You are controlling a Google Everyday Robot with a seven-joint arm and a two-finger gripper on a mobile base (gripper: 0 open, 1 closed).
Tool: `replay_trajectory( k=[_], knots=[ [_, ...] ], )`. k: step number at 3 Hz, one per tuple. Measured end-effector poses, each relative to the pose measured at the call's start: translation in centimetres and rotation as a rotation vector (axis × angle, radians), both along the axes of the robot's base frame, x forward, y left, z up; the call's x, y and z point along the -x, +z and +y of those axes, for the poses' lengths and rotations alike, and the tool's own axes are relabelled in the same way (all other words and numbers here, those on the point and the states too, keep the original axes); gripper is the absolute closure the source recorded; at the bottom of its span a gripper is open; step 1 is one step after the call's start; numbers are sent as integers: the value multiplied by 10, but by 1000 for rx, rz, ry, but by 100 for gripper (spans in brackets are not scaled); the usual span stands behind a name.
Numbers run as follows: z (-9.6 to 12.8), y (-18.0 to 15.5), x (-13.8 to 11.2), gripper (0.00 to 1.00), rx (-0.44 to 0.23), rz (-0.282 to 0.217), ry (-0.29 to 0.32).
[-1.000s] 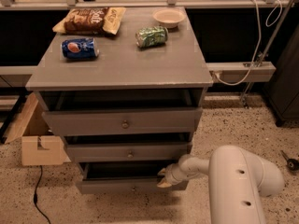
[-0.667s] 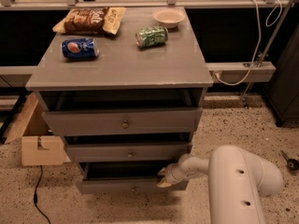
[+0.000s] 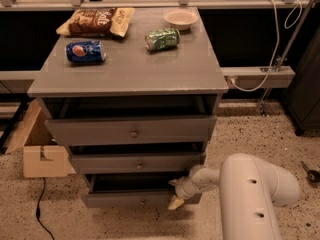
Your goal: Open bottom drawer
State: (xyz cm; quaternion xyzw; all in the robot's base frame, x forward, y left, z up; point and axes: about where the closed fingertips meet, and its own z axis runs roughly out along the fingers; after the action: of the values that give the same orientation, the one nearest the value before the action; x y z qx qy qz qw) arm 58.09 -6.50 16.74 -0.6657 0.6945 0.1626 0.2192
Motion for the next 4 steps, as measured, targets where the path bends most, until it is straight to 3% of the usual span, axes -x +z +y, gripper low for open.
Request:
replay_trajectory(
  k=[2,4],
  knots=[
    [-19,8,50,0,49,77,-41],
    [-31,8,89,42,70,142,-68]
  ],
)
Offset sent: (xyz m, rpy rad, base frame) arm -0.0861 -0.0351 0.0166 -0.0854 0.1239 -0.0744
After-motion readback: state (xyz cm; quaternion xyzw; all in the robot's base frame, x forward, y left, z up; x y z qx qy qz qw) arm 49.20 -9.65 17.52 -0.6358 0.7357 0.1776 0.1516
